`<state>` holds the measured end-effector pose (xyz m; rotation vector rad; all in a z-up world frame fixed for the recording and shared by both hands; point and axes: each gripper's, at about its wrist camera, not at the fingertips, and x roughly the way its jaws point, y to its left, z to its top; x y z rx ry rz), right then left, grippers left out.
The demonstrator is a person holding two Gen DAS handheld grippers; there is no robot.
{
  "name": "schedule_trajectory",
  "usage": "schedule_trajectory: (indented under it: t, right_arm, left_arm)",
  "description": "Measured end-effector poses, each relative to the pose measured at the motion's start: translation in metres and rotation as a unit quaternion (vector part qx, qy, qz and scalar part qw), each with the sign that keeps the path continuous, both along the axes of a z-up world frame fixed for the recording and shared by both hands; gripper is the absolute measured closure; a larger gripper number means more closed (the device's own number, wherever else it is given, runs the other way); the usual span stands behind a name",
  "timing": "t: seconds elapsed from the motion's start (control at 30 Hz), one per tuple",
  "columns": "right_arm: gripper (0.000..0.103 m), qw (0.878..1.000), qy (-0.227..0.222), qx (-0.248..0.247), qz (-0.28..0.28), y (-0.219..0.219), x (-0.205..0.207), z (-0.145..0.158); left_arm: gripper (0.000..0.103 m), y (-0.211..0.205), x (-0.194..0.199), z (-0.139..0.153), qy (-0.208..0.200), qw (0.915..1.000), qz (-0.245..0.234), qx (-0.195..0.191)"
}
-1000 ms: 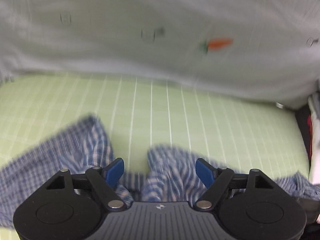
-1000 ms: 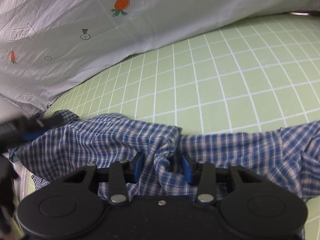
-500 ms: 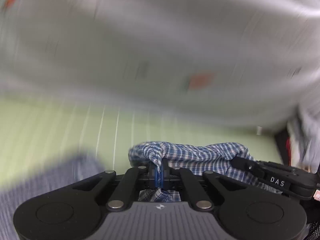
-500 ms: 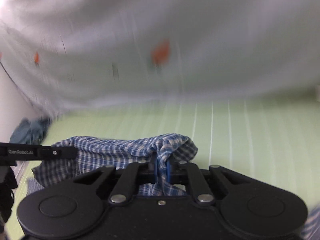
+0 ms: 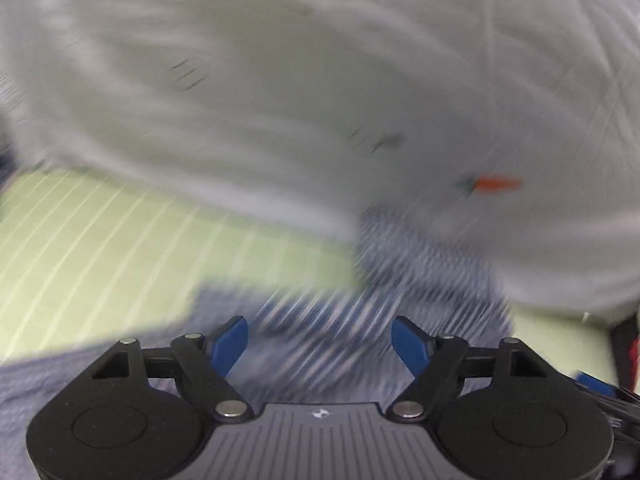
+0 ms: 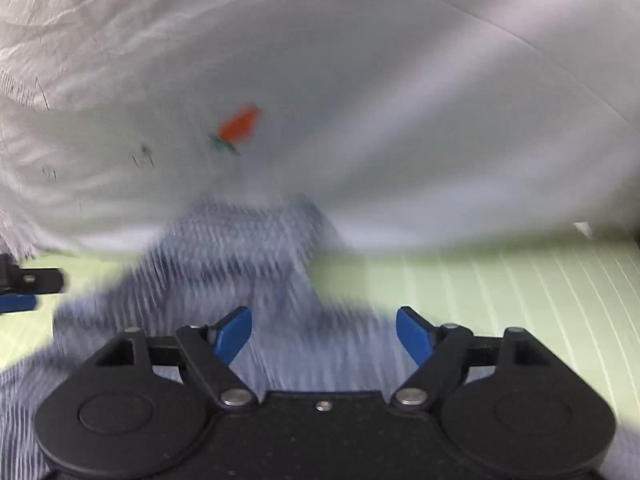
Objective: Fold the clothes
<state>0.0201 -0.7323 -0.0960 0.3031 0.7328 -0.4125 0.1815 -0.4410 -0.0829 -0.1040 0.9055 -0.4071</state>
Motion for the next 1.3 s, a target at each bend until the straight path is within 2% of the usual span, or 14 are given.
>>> schedule_trajectory:
  t: [0.07, 0.2, 0.4, 0.5, 0.57, 0.63, 0.8, 0.97, 1.07, 1.1, 1.13, 1.2, 1.27, 1.3]
  right_arm:
    - [0.023, 0.999, 0.038, 0.024, -0.020, 0.004, -0.049, -0.012]
    - [0.023, 0.991, 0.113, 0.043, -0.049, 0.019, -0.149, -0.037]
    - [0.025, 0.991, 0.115, 0.052, -0.051, 0.034, -0.216, -0.051]
    - [0.037, 0.990, 0.116, 0.057, -0.052, 0.041, -0.250, -0.058]
    - [0.055, 0.990, 0.117, 0.058, -0.051, 0.046, -0.271, -0.062]
    - [0.100, 0.991, 0.122, 0.045, -0.024, 0.050, -0.273, -0.062]
    - [0.101, 0.990, 0.140, 0.013, -0.002, 0.062, -0.285, -0.058]
    - [0.101, 0.989, 0.141, 0.019, -0.049, 0.054, -0.314, -0.058]
    - [0.096, 0.986, 0.156, 0.011, -0.058, 0.056, -0.306, -0.054]
    - [0.080, 0.985, 0.158, 0.006, -0.063, 0.059, -0.302, -0.051]
    - [0.049, 0.985, 0.159, 0.001, -0.066, 0.062, -0.298, -0.049]
    - [0.016, 0.986, 0.148, -0.017, -0.073, 0.074, -0.289, -0.042]
    - [0.010, 0.988, 0.136, -0.028, -0.073, 0.091, -0.278, -0.038]
    - [0.003, 0.988, 0.132, -0.029, -0.071, 0.100, -0.273, -0.037]
  left_arm:
    - [0.023, 0.027, -0.026, -0.005, 0.030, 0.9994, 0.013, 0.012]
    - [0.023, 0.051, -0.074, 0.004, 0.037, 0.9991, 0.013, 0.018]
    - [0.023, 0.085, -0.147, 0.017, 0.047, 0.9985, 0.013, 0.025]
    - [0.023, 0.103, -0.184, 0.023, 0.053, 0.9981, 0.013, 0.029]
    - [0.023, 0.103, -0.199, 0.029, 0.044, 0.9986, 0.005, 0.030]
    - [0.023, 0.102, -0.215, 0.033, 0.037, 0.9989, -0.002, 0.029]
    - [0.023, 0.112, -0.246, 0.037, 0.030, 0.9990, 0.011, 0.032]
    - [0.023, 0.139, -0.265, 0.038, 0.035, 0.9972, 0.050, 0.043]
    - [0.023, 0.163, -0.267, 0.037, 0.041, 0.9950, 0.073, 0.054]
    - [0.023, 0.172, -0.266, 0.037, 0.040, 0.9945, 0.079, 0.056]
    - [0.023, 0.182, -0.264, 0.037, 0.040, 0.9938, 0.086, 0.058]
    - [0.023, 0.201, -0.255, 0.034, 0.043, 0.9928, 0.095, 0.060]
    - [0.023, 0.218, -0.242, 0.032, 0.047, 0.9923, 0.097, 0.062]
    - [0.023, 0.226, -0.234, 0.031, 0.050, 0.9922, 0.095, 0.064]
